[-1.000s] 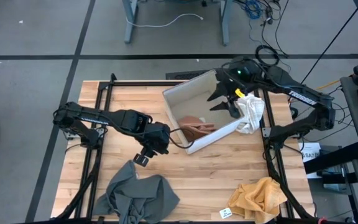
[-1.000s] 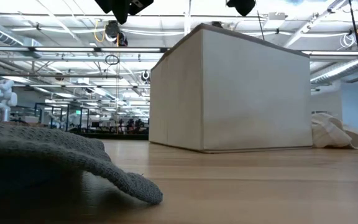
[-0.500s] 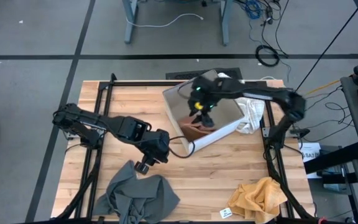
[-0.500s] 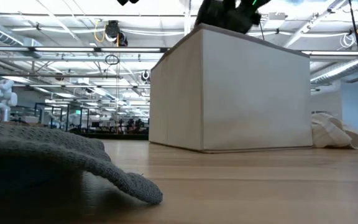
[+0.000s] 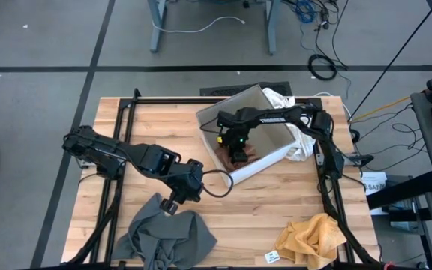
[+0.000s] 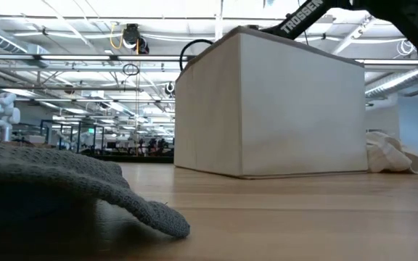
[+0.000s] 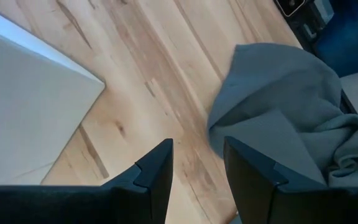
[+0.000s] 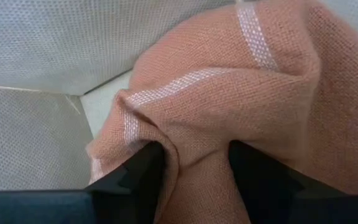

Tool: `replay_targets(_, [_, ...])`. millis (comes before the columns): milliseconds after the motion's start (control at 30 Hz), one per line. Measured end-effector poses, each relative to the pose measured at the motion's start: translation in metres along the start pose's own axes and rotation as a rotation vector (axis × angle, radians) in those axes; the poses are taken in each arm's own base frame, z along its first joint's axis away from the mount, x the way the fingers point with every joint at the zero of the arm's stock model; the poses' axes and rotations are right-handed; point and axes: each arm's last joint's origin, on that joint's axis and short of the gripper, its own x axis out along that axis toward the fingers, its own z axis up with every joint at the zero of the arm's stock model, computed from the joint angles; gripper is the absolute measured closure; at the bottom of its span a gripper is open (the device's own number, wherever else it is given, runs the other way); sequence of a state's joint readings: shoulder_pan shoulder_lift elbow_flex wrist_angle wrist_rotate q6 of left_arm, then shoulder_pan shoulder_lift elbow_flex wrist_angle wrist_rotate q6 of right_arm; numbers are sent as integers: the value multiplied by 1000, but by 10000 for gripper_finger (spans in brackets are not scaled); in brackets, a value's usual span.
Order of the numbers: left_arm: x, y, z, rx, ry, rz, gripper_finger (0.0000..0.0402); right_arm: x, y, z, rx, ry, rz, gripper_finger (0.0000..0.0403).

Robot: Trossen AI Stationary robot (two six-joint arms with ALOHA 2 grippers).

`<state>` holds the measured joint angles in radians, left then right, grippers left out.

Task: Fold towel
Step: Put the folded brown towel into the laundry organizer, then adjust the laundry organizer

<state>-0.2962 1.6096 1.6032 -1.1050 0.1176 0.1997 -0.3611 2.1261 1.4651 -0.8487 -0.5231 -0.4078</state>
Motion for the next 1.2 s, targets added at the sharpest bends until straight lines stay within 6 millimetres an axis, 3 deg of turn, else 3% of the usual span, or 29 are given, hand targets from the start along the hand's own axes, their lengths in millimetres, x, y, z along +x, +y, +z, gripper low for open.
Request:
replay_targets(200, [0,1,0,0,2,7,255,-19,10,4,-35,-42,-53,225])
replay_targets(367, [0,1,0,-5,6,28,255,-71,39,11,-109,-152,-187,225])
replay_targets(633, [0,1,0,-14,6,29,255,-172,109,-3,-256,-471,-363,225])
replay_targets(833, [1,0,-1,-38,15,25,255,-225,175,-34,-385,-673,-380,225])
replay_targets(1033, [24,0,-16,-70,90,7,255,-249,227,-63,-478,-799,-286,225])
replay_targets(1200, [57,-2,-34,-107,126,-53,255,-244,250,-76,-457,-754,-187,225])
